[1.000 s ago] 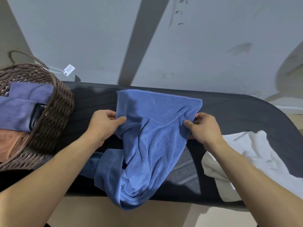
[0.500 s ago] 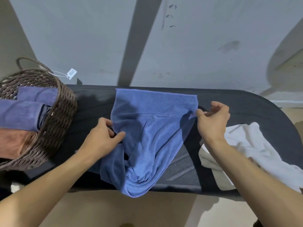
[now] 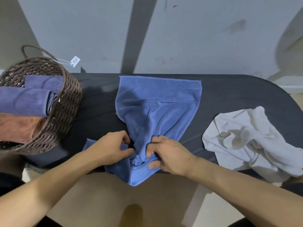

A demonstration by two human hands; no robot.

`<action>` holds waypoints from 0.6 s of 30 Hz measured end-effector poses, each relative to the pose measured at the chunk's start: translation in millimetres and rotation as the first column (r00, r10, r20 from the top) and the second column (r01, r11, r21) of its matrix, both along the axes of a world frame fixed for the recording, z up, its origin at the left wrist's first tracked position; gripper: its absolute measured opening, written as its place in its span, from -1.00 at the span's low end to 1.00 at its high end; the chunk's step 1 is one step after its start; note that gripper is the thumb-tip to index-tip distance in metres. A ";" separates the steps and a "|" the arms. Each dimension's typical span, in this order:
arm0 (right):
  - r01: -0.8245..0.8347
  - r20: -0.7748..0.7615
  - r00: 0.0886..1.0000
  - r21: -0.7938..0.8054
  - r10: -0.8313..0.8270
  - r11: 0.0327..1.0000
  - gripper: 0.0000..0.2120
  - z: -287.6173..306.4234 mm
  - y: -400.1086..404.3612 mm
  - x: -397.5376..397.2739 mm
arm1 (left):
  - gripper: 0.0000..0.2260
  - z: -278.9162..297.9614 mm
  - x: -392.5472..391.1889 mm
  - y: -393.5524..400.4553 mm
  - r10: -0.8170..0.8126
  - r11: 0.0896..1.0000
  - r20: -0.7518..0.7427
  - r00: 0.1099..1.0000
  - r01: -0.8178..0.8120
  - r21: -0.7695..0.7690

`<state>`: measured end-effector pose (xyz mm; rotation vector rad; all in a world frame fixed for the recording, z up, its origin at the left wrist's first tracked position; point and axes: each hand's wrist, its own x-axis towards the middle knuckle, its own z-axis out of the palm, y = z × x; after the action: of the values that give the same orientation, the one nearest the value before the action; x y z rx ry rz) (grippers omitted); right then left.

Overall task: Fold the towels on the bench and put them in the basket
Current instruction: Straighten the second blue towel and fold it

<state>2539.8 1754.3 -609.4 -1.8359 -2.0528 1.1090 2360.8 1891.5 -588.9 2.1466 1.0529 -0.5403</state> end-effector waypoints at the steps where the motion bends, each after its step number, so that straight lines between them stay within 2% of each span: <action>1: -0.021 -0.021 1.000 -0.009 0.021 1.000 -0.86 1.8 4.9 3.2 | -0.75 0.9 -1.7 2.0 -0.009 1.000 0.009 1.000 0.009 -0.024; 4: -0.008 -0.064 0.998 -0.028 0.006 1.000 -0.88 13.1 19.5 21.9 | -0.73 5.4 -8.3 7.9 -0.056 0.991 0.036 0.998 0.060 -0.119; 7: 0.159 -0.115 0.980 -0.031 -0.161 0.987 -0.86 26.6 26.7 49.1 | -0.68 8.2 -16.3 7.1 -0.191 0.970 0.048 0.980 0.196 -0.145; 9: 0.204 -0.118 0.972 -0.017 -0.205 0.979 -0.83 33.1 26.2 55.7 | -0.76 6.3 -21.6 6.5 -0.244 0.965 0.039 0.969 0.247 -0.089; 12: 0.171 -0.137 0.975 -0.031 -0.173 0.985 -0.86 33.3 19.7 39.0 | -0.84 7.0 -24.3 11.0 -0.238 0.971 0.041 0.970 0.237 0.028; 14: 0.196 -0.285 0.934 -0.095 -0.216 0.976 -0.85 33.0 14.6 21.1 | -0.84 12.5 -22.3 12.3 -0.185 0.983 0.160 0.970 0.185 0.019; 16: 0.225 -0.387 0.879 -0.180 -0.279 0.958 -0.68 36.1 12.4 8.4 | -0.82 22.1 -16.8 9.1 -0.113 0.990 0.311 0.944 0.132 -0.041; 18: 0.232 -0.437 0.846 -0.214 -0.305 0.949 -0.56 41.8 12.0 3.5 | -0.79 31.5 -11.3 2.9 -0.035 0.990 0.393 0.919 0.086 -0.114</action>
<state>2543.2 1766.2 -567.5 -1.6427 -1.4259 1.4806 2349.5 1894.4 -557.4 2.0627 0.7117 -0.1858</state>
